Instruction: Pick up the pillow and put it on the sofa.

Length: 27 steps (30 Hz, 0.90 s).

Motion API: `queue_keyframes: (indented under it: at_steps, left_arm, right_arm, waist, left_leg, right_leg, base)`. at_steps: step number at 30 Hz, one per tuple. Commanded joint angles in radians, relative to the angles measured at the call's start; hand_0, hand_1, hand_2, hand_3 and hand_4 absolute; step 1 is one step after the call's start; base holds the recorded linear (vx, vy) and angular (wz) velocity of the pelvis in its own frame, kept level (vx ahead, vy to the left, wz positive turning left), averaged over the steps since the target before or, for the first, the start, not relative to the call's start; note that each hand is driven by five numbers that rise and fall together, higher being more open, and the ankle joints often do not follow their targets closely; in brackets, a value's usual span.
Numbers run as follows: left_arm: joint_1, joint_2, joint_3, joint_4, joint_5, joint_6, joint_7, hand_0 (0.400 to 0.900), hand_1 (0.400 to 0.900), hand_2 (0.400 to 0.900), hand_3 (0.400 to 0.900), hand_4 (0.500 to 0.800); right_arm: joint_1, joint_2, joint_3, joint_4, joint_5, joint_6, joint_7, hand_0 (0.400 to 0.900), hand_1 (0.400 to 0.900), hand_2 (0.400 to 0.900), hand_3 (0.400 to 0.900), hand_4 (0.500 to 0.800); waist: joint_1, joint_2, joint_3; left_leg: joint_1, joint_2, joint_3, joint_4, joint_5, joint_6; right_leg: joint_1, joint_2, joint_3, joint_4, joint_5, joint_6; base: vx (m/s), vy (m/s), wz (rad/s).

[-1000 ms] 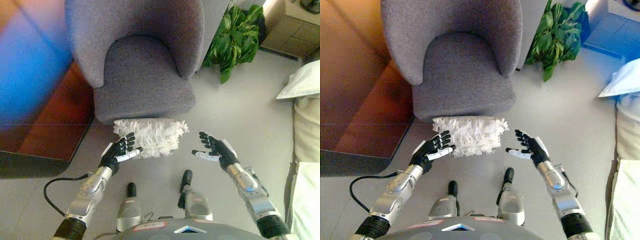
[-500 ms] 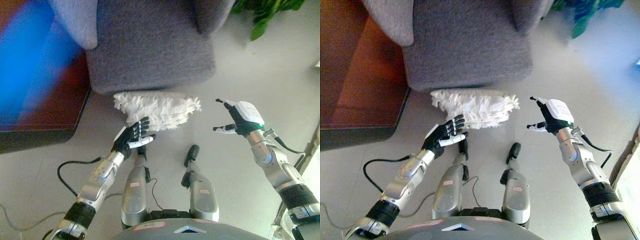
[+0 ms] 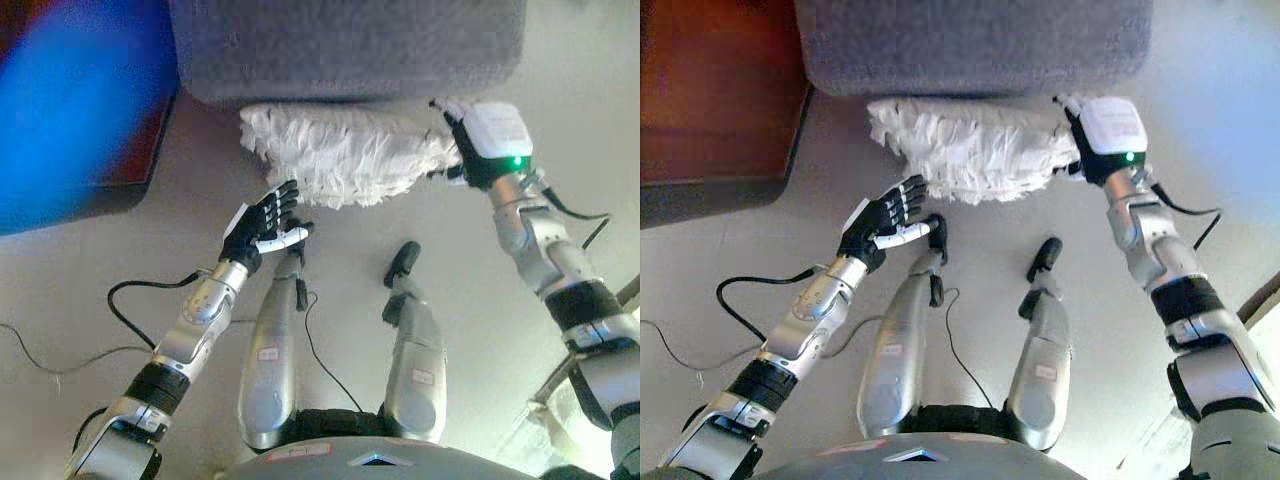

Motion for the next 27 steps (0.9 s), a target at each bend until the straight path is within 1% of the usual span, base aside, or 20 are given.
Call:
queue_keyframes:
  at_steps: [1,2,3,4,7,10,11,15,16,18,19,20,21,22,23,24,26,27]
  left_arm:
    - [-0.007,-0.017,-0.005,-0.13,-0.075,-0.096,0.027,0.9,0.9,0.9,0.9,0.8]
    - [-0.014,-0.02,-0.007,-0.134,-0.082,-0.096,0.031,0.9,0.9,0.9,0.9,0.8]
    - [-0.016,-0.02,-0.005,-0.134,-0.082,-0.096,0.031,0.9,0.9,0.9,0.9,0.8]
    - [-0.027,-0.022,-0.01,-0.145,-0.089,-0.096,0.04,0.9,0.9,0.9,0.9,0.8]
    - [-0.037,-0.024,-0.016,-0.166,-0.101,-0.095,0.052,0.9,0.9,0.9,0.9,0.8]
    - [-0.04,-0.025,-0.013,-0.177,-0.105,-0.09,0.058,0.9,0.9,0.9,0.9,0.8]
    - [-0.04,-0.025,-0.013,-0.19,-0.116,-0.091,0.061,0.9,0.9,0.9,0.9,0.8]
    - [-0.041,-0.019,-0.008,-0.215,-0.136,-0.095,0.071,0.9,0.9,0.9,0.9,0.8]
    - [-0.034,-0.017,-0.003,-0.234,-0.148,-0.095,0.075,0.9,0.9,0.9,0.9,0.8]
    - [-0.033,-0.008,-0.001,-0.252,-0.155,-0.094,0.078,0.9,0.9,0.9,0.9,0.8]
    - [-0.031,-0.004,0.006,-0.26,-0.161,-0.09,0.083,0.9,0.9,0.9,0.9,0.8]
    - [-0.03,-0.003,0.009,-0.261,-0.159,-0.082,0.085,0.9,0.9,0.9,0.9,0.8]
    - [-0.03,-0.001,0.011,-0.261,-0.155,-0.078,0.088,0.9,0.9,0.9,0.9,0.8]
    - [-0.03,-0.001,0.012,-0.261,-0.155,-0.078,0.088,0.9,0.9,0.9,0.9,0.8]
    - [-0.022,0.002,0.025,-0.259,-0.157,-0.071,0.096,0.9,0.9,0.9,0.9,0.8]
    - [-0.018,0.001,0.029,-0.259,-0.157,-0.068,0.102,0.9,0.9,0.9,0.9,0.8]
    - [-0.015,0.001,0.036,-0.255,-0.16,-0.066,0.109,0.9,0.9,0.9,0.9,0.8]
    - [-0.012,0.001,0.041,-0.252,-0.164,-0.06,0.115,0.9,0.9,0.9,0.9,0.8]
  right_arm:
    - [-0.118,-0.07,0.026,-0.012,0.025,0.02,-0.104,0.9,0.9,0.9,0.9,0.8]
    - [-0.144,-0.07,0.034,-0.003,0.038,0.02,-0.106,0.9,0.9,0.9,0.9,0.8]
    - [-0.149,-0.071,0.037,-0.001,0.04,0.02,-0.106,0.9,0.9,0.9,0.9,0.8]
    - [-0.183,-0.074,0.046,0.008,0.06,0.024,-0.107,0.9,0.9,0.9,0.9,0.8]
    - [-0.24,-0.07,0.058,0.043,0.121,0.017,-0.097,0.9,0.9,0.9,0.9,0.8]
    - [-0.262,-0.063,0.062,0.043,0.16,0.01,-0.09,0.9,0.9,0.9,0.9,0.8]
    - [-0.274,-0.056,0.056,0.04,0.203,0.001,-0.086,0.9,0.9,0.9,0.9,0.8]
    - [-0.304,-0.054,0.061,0.044,0.225,-0.001,-0.093,0.9,0.9,0.9,0.9,0.8]
    - [-0.318,-0.046,0.058,0.061,0.245,-0.003,-0.099,0.9,0.9,0.9,0.9,0.8]
    - [-0.352,-0.045,0.072,0.085,0.257,0.002,-0.09,0.9,0.9,0.9,0.9,0.8]
    - [-0.373,-0.047,0.09,0.086,0.267,0.006,-0.07,0.9,0.9,0.9,0.9,0.8]
    - [-0.388,-0.045,0.099,0.08,0.288,0.002,-0.048,0.867,0.867,0.867,0.867,0.78]
    - [-0.402,-0.041,0.102,0.083,0.317,0.0,-0.034,0.4,0.4,0.4,0.4,0.5]
    - [-0.404,-0.04,0.103,0.085,0.319,-0.001,-0.033,0.4,0.4,0.4,0.4,0.5]
    - [-0.43,-0.025,0.091,0.097,0.391,0.001,-0.014,0.4,0.4,0.4,0.4,0.5]
    - [-0.441,-0.01,0.078,0.102,0.445,-0.007,-0.016,0.4,0.4,0.4,0.4,0.5]
    - [-0.451,0.001,0.076,0.107,0.474,-0.007,-0.012,0.4,0.4,0.4,0.4,0.5]
    - [-0.472,0.013,0.075,0.098,0.515,-0.015,-0.011,0.4,0.4,0.4,0.4,0.5]
  waist:
    - [0.02,0.014,0.005]
    - [0.022,0.015,0.01]
    - [0.022,0.015,0.009]
    - [0.029,0.014,0.015]
    - [0.042,0.014,0.015]
    - [0.042,0.009,0.015]
    - [0.044,0.002,0.015]
    - [0.053,-0.007,0.015]
    - [0.061,-0.011,0.015]
    - [0.069,-0.019,0.015]
    - [0.073,-0.026,0.015]
    - [0.073,-0.033,0.015]
    - [0.074,-0.04,0.015]
    - [0.073,-0.04,0.015]
    - [0.076,-0.049,0.015]
    - [0.074,-0.055,0.015]
    - [0.074,-0.06,0.015]
    - [0.071,-0.071,0.015]
  left_leg:
    - [-0.073,0.044,-0.041,0.196,-0.145,-0.08]
    - [-0.104,0.048,-0.043,0.233,-0.156,-0.082]
    - [-0.124,0.048,-0.038,0.234,-0.13,-0.074]
    - [-0.16,0.048,-0.056,0.295,-0.176,-0.085]
    - [-0.242,0.046,-0.077,0.357,-0.194,-0.08]
    - [-0.291,0.04,-0.087,0.388,-0.198,-0.079]
    - [-0.329,0.033,-0.095,0.404,-0.2,-0.077]
    - [-0.384,0.025,-0.107,0.428,-0.202,-0.078]
    - [-0.414,0.02,-0.118,0.448,-0.205,-0.079]
    - [-0.441,0.017,-0.131,0.467,-0.208,-0.081]
    - [-0.456,0.017,-0.134,0.476,-0.209,-0.082]
    - [-0.467,0.016,-0.14,0.481,-0.209,-0.083]
    - [-0.474,0.016,-0.145,0.48,-0.208,-0.085]
    - [-0.476,0.016,-0.145,0.48,-0.207,-0.085]
    - [-0.485,0.017,-0.153,0.473,-0.203,-0.088]
    - [-0.49,0.018,-0.157,0.471,-0.2,-0.09]
    - [-0.492,0.018,-0.16,0.468,-0.197,-0.092]
    - [-0.494,0.019,-0.164,0.461,-0.194,-0.095]
  right_leg:
    - [-0.056,-0.04,0.065,0.229,-0.106,0.045]
    - [-0.089,-0.041,0.075,0.268,-0.123,0.04]
    - [-0.109,-0.044,0.074,0.268,-0.103,0.03]
    - [-0.148,-0.042,0.085,0.337,-0.156,0.032]
    - [-0.233,-0.05,0.093,0.416,-0.191,0.023]
    - [-0.279,-0.051,0.095,0.454,-0.205,0.017]
    - [-0.313,-0.053,0.095,0.474,-0.213,0.013]
    - [-0.368,-0.05,0.098,0.501,-0.223,0.01]
    - [-0.393,-0.046,0.099,0.519,-0.233,0.006]
    - [-0.421,-0.046,0.1,0.536,-0.239,0.003]
    - [-0.433,-0.046,0.099,0.545,-0.243,0.0]
    - [-0.442,-0.045,0.098,0.55,-0.246,-0.002]
    - [-0.447,-0.045,0.095,0.552,-0.246,-0.002]
    - [-0.448,-0.046,0.094,0.552,-0.246,-0.002]
    - [-0.453,-0.044,0.089,0.548,-0.246,-0.003]
    - [-0.456,-0.042,0.085,0.546,-0.247,-0.004]
    - [-0.458,-0.041,0.082,0.544,-0.247,-0.005]
    - [-0.462,-0.035,0.08,0.539,-0.246,-0.006]
  base:
    - [0.06,-0.005,0.0]
    - [0.0,0.0,0.0]
    - [0.0,0.0,0.0]
    - [0.0,0.0,0.0]
    - [0.04,-0.033,0.05]
    - [0.01,-0.025,0.06]
    - [0.01,-0.027,0.09]
    - [0.02,-0.032,0.07]
    - [0.02,-0.023,0.04]
    - [0.02,-0.032,0.05]
    - [0.01,-0.036,0.01]
    - [0.01,-0.05,0.03]
    - [0.01,-0.039,0.04]
    - [0.02,-0.046,0.09]
    - [0.01,-0.039,0.08]
    - [0.02,-0.044,0.08]
    - [0.0,0.0,0.0]
    - [0.0,0.0,0.0]
